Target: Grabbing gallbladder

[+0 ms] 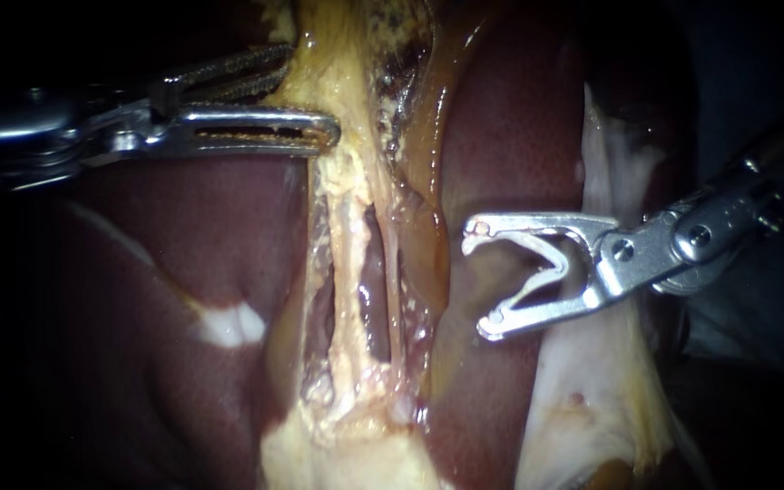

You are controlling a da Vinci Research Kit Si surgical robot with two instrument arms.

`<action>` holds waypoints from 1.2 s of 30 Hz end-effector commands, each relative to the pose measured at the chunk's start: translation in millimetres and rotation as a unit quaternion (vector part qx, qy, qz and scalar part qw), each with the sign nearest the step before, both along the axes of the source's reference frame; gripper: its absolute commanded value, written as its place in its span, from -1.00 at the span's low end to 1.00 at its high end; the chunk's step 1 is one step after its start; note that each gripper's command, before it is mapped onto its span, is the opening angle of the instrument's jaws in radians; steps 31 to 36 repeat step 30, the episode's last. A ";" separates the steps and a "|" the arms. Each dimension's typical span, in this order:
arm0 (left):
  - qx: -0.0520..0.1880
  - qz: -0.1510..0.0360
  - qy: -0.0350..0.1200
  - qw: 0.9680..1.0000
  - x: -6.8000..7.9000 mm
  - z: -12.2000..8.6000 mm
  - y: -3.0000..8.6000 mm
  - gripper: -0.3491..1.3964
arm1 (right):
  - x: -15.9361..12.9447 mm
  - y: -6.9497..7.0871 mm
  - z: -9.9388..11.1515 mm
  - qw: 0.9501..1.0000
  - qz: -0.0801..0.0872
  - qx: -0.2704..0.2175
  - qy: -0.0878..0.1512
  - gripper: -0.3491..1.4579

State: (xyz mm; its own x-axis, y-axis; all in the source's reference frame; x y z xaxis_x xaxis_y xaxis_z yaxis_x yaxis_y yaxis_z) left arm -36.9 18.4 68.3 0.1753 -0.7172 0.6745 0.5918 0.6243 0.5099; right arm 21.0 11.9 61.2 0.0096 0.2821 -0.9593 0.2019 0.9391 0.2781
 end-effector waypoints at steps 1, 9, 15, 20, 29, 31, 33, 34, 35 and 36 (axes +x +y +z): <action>0.002 0.000 0.002 1.000 0.0 0.1 0.0 0.10 | 0.0 0.0 0.0 1.000 0.000 0.000 0.000 -0.07; 0.040 -0.016 0.000 0.999 0.6 0.2 0.0 -0.79 | 0.0 0.0 0.0 1.000 0.000 0.000 0.000 -0.07; 0.084 -0.021 -0.006 0.996 1.8 -0.5 0.5 -1.00 | 0.0 0.0 0.0 1.000 0.000 0.000 0.000 -0.07; 0.094 -0.018 0.003 0.995 2.1 -0.2 0.6 -1.00 | 0.0 0.0 0.0 1.000 0.000 0.000 0.000 -0.07; 0.094 -0.018 0.005 0.995 1.9 -0.2 0.4 -1.00 | 0.0 0.0 0.0 1.000 0.000 0.000 0.000 -0.08; 0.094 -0.018 0.005 0.995 1.9 -0.2 0.4 -1.00 | 0.0 0.0 0.0 1.000 0.000 0.000 0.000 -0.08; 0.094 -0.018 0.005 0.995 1.9 -0.2 0.4 -1.00 | 0.0 0.0 0.0 1.000 0.000 0.000 0.000 -0.08; 0.094 -0.018 0.005 0.995 1.9 -0.2 0.4 -1.00 | 0.0 0.0 0.0 1.000 0.000 0.000 0.000 -0.08; 0.094 -0.018 0.005 0.995 1.9 -0.2 0.4 -1.00 | 0.0 0.0 0.0 1.000 0.000 0.000 0.000 -0.08; 0.094 -0.018 0.005 0.995 1.9 -0.2 0.4 -1.00 | 0.0 0.0 0.0 1.000 0.000 0.000 0.000 -0.08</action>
